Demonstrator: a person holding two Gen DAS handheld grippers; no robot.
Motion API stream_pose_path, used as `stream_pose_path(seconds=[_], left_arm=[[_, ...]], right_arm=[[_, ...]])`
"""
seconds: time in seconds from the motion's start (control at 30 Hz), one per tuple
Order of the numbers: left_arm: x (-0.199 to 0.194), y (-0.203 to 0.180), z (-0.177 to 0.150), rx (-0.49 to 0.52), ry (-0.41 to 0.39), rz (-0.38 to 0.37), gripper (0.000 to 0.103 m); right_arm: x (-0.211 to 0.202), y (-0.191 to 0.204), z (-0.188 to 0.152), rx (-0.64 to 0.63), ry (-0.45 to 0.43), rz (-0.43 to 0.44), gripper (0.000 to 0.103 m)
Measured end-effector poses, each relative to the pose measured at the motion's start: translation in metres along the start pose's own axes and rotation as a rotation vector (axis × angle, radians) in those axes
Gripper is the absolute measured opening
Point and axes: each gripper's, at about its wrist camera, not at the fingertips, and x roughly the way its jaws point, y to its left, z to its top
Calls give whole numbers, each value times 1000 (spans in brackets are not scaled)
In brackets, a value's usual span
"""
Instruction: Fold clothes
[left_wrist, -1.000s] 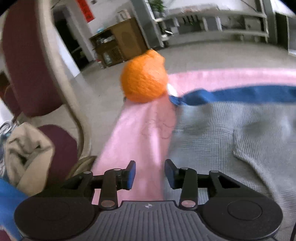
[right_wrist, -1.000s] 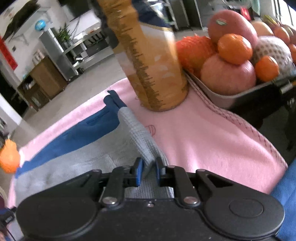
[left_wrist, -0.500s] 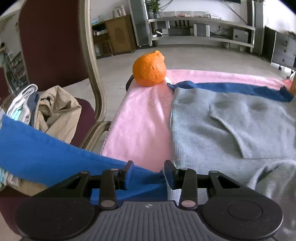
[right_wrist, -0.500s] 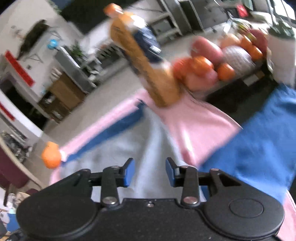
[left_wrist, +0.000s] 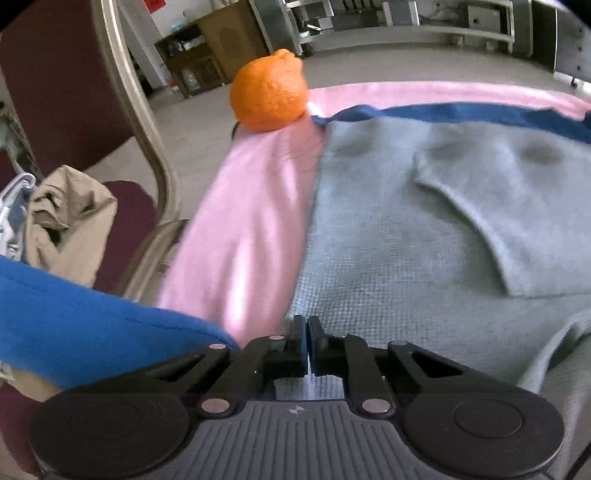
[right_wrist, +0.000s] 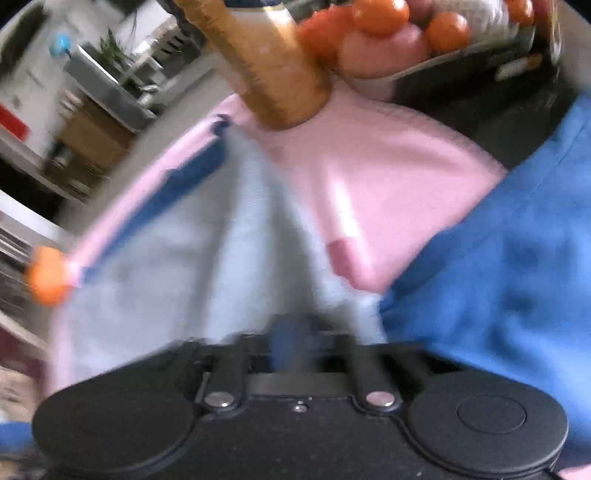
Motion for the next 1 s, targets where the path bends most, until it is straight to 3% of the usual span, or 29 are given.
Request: stream_pose_path(seconds=[0.07,0.17,0.27,0.3,0.33,0.4,0.47,0.53,0.67,0.87,1.0], left_arm=[[0,1,0,2,1,2,13],[-9,8,-4,-10,-9,-34,13],[-31,24,-9,-40,-23,-80,13],[-41,30,-12,-46,-41,-67,19],[-52,36,-17,-51,-69,-43,35],[-73,45,-33,-52,-111,-11,34],[-89,54,-50,-63,-110,-38,35],[-98,59,-65,-86,-85,-103,35],[-112,59,-96,-105,-40,-227,35],[-104,21,-105,-21,6,-304,39],[-93,15,-88,-84,18,-362,42]], right_arm=[[-5,0,1,-36,-50,-91,0],[-8,-4,0,-27,-42,-66,0],[-30,-3,-6,27,-65,-12,3],[-43,-2,-9,37,-86,16,6],[-58,0,-11,41,-108,45,7],[-85,1,-19,55,-139,113,12],[-107,-3,-33,91,-146,178,17],[-124,-9,-48,129,-127,238,24],[-143,-18,-85,160,-62,306,27],[-116,6,-109,15,68,245,32],[-102,27,-109,-49,75,218,38]])
